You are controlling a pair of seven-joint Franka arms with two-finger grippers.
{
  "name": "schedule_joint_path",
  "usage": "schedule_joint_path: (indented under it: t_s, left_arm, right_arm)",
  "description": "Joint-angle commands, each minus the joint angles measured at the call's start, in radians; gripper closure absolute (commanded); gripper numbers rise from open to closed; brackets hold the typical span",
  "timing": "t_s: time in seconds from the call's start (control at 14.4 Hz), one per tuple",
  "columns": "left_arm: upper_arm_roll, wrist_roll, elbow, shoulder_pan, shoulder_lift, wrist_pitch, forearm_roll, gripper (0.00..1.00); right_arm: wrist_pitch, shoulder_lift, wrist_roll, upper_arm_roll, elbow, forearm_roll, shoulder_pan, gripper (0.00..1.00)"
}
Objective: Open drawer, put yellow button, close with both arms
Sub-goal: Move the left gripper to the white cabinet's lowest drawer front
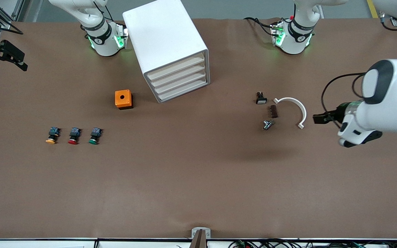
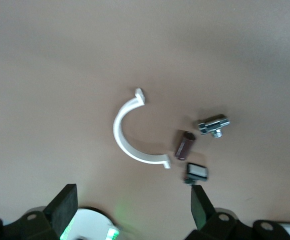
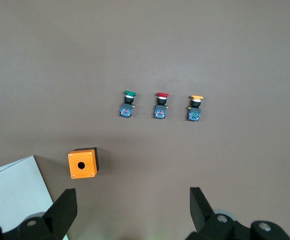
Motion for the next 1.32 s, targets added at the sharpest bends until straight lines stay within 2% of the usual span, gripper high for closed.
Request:
schedule_joint_path:
  t_s: [0.0, 0.49, 0.77, 0.97, 1.25]
  left_arm:
    - [-0.012, -0.216, 0.024, -0.038, 0.028, -0.014, -0.126, 0.00]
    - [-0.019, -0.834, 0.055, -0.153, 0.137, -0.015, -0.449, 0.00]
    - [-0.096, -1.138, 0.088, -0.160, 0.223, -0.028, -0.613, 0.00]
    - [-0.169, -1.395, 0.128, -0.159, 0.302, -0.029, -0.682, 0.00]
    - [-0.208, -1.585, 0.134, -0.180, 0.365, -0.064, -0.780, 0.00]
  right_arm:
    - [0.004, -0.014, -0.007, 0.001, -0.007, 0.002, 0.002, 0.00]
    - [0.004, -0.014, -0.007, 0.001, -0.007, 0.003, 0.000, 0.00]
    - [0.004, -0.014, -0.007, 0.001, -0.007, 0.003, 0.002, 0.00]
    - [0.004, -0.014, -0.007, 0.001, -0.007, 0.003, 0.002, 0.00]
    - [0.006, -0.014, -0.007, 0.001, -0.007, 0.003, 0.003, 0.00]
